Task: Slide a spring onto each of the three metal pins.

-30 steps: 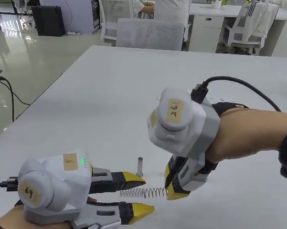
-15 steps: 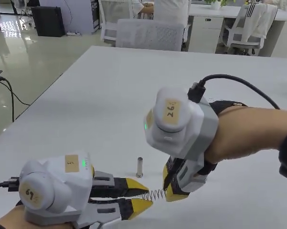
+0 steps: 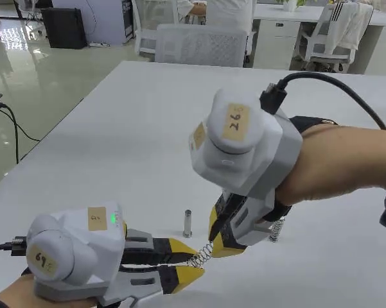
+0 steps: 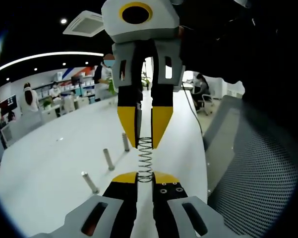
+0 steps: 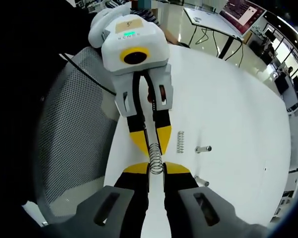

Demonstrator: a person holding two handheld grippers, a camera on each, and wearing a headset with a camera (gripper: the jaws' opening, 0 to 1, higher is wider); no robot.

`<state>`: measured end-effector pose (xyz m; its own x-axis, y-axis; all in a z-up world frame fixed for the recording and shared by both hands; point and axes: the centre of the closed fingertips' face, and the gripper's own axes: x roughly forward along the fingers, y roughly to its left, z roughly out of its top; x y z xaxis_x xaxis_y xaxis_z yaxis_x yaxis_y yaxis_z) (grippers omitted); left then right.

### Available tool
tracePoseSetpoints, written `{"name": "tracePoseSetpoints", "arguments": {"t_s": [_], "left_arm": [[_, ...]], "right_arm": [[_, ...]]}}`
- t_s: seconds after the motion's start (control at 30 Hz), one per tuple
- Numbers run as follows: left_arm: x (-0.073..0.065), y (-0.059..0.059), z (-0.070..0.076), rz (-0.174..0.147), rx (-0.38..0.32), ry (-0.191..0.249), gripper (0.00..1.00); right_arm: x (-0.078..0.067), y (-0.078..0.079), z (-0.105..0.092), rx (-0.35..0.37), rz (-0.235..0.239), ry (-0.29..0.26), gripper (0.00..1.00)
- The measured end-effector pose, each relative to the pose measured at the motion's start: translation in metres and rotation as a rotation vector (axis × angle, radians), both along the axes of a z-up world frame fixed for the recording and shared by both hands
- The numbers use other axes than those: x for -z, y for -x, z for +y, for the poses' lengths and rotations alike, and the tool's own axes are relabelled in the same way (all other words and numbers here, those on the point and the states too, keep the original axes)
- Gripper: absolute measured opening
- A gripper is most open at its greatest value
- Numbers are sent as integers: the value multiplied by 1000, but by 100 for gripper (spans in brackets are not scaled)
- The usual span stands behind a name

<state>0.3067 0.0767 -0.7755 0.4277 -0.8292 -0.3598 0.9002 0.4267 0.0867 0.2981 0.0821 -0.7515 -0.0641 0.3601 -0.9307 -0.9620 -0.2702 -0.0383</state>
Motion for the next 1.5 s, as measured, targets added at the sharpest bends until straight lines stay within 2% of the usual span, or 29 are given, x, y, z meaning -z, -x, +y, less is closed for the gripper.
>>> {"name": "tracePoseSetpoints", "arguments": {"t_s": [0.33, 0.53, 0.6, 0.9, 1.2, 1.3, 1.4, 1.5], "left_arm": [[-3, 0, -1, -7, -2, 11, 2], [-4, 0, -1, -11, 0, 9, 2], [-4, 0, -1, -12, 0, 12, 2], [-8, 1, -3, -20, 9, 20, 2], [-10, 1, -5, -18, 15, 27, 2], [-10, 1, -5, -10, 12, 31, 2], [-9, -1, -3, 21, -4, 43, 3], [-6, -2, -1, 24, -18, 34, 12]], "right_arm": [[-10, 4, 17, -12, -2, -77, 8], [-9, 7, 17, -9, 17, -82, 8], [-8, 7, 18, -7, 27, -84, 11], [7, 8, 14, -13, 44, -46, 11], [10, 7, 13, -4, 49, -37, 9], [10, 7, 13, 1, 50, -39, 9], [11, 6, 14, 7, 50, -38, 8], [10, 3, 13, 12, 47, -35, 8]]}}
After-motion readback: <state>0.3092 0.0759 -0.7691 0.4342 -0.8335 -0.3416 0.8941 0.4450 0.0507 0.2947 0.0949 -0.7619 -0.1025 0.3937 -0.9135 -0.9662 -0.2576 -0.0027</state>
